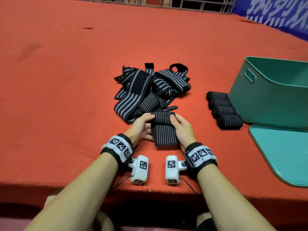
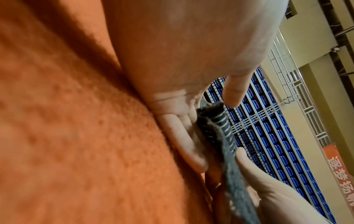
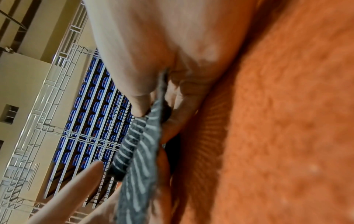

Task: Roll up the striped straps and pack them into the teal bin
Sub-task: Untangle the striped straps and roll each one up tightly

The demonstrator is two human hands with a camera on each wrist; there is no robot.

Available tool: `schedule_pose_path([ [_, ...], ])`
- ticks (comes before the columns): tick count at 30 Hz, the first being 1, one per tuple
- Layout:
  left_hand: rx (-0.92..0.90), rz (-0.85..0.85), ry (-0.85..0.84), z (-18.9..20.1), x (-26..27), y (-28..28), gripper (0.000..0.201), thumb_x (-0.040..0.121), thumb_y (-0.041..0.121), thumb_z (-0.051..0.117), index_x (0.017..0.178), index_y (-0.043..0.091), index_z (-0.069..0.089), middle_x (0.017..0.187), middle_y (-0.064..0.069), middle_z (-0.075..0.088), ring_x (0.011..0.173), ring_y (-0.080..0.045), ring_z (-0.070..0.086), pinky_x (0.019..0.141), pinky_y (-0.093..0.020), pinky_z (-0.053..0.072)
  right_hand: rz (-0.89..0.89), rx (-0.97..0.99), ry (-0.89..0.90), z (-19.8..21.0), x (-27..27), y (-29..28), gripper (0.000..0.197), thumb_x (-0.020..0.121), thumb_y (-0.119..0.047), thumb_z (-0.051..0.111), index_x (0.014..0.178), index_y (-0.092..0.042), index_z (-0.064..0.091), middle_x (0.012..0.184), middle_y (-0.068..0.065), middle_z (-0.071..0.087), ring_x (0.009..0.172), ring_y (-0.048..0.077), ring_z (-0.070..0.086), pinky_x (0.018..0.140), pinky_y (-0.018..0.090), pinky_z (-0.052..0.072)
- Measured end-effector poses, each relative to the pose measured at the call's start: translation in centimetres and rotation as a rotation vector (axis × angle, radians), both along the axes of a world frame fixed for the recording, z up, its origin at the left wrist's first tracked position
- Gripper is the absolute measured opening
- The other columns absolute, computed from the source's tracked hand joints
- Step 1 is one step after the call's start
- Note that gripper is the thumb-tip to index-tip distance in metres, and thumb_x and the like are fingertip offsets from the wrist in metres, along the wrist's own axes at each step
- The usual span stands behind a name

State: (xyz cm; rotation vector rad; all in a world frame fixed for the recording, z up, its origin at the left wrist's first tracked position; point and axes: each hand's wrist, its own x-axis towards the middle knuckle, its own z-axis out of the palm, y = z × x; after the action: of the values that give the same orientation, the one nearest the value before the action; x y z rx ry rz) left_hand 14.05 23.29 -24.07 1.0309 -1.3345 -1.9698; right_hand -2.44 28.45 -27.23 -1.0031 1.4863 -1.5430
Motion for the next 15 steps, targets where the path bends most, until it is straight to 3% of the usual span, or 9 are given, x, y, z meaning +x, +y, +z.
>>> schedule_pose_path([
  [2,-0.012,-0.004,-0.035,0.0,-0.1,0.1,0.045,0.106,0.05,0.036,0.127,0.018,0.058,0.104,-0.008,0.075,0.077,-0.02,0.075,0.056,-0.033,0.059,0.014,-0.028,-0.007,-0.1,0.0,0.1,0.024,0.105,-0.016,0.055,0.122,-0.016,0.072,0.116,-0.004,0.076,0.103,0.006,0.068,0.091,0.021,0.052],
  [3,-0.04,-0.002,-0.053,-0.1,-0.2,0.1,0.047,0.106,0.053,0.035,0.127,0.019,0.059,0.108,-0.009,0.075,0.08,-0.021,0.076,0.056,-0.034,0.059,0.021,-0.034,-0.013,-0.1,0.0,0.1,0.026,0.105,-0.013,0.055,0.124,-0.016,0.071,0.12,-0.004,0.075,0.108,0.007,0.067,0.095,0.021,0.052],
  [7,-0.104,0.022,-0.049,-0.2,-0.1,0.3,0.032,0.106,0.041,0.046,0.125,0.019,0.059,0.117,-0.011,0.071,0.085,-0.019,0.075,0.064,-0.038,0.062,-0.002,-0.013,-0.077,-0.1,0.0,-0.2,0.032,0.101,-0.005,0.057,0.128,-0.016,0.069,0.126,-0.001,0.072,0.119,0.013,0.065,0.106,0.028,0.049],
  [9,-0.103,0.046,-0.009,-0.3,0.2,0.3,0.031,0.107,0.035,0.049,0.133,0.02,0.057,0.124,-0.01,0.069,0.089,-0.02,0.075,0.065,-0.039,0.063,-0.024,0.024,-0.116,-0.1,0.0,-0.4,0.037,0.096,-0.019,0.065,0.132,-0.012,0.067,0.128,0.004,0.071,0.123,0.019,0.065,0.11,0.038,0.049],
  [11,-0.088,0.056,0.043,-0.4,0.4,0.2,0.033,0.107,0.028,0.051,0.138,0.023,0.055,0.133,-0.01,0.067,0.099,-0.025,0.074,0.075,-0.047,0.064,-0.029,0.061,-0.149,-0.1,0.1,-0.4,0.043,0.09,-0.036,0.067,0.127,-0.013,0.07,0.125,0.007,0.073,0.118,0.023,0.067,0.103,0.044,0.053],
  [13,-0.086,0.046,0.082,-0.6,0.6,0.2,0.036,0.106,0.022,0.052,0.142,0.025,0.053,0.135,-0.01,0.066,0.105,-0.03,0.073,0.085,-0.054,0.061,-0.023,0.092,-0.176,0.4,0.3,-0.3,0.03,0.099,-0.036,0.061,0.112,-0.014,0.075,0.115,0.014,0.076,0.102,0.028,0.072,0.082,0.043,0.06],
  [15,-0.096,0.034,0.093,-0.7,0.7,0.2,0.04,0.106,0.016,0.053,0.144,0.027,0.052,0.133,-0.01,0.067,0.099,-0.026,0.074,0.086,-0.051,0.062,-0.01,0.117,-0.205,0.9,0.3,-0.2,0.032,0.102,-0.04,0.057,0.104,-0.014,0.076,0.105,0.016,0.077,0.089,0.029,0.073,0.07,0.04,0.06],
])
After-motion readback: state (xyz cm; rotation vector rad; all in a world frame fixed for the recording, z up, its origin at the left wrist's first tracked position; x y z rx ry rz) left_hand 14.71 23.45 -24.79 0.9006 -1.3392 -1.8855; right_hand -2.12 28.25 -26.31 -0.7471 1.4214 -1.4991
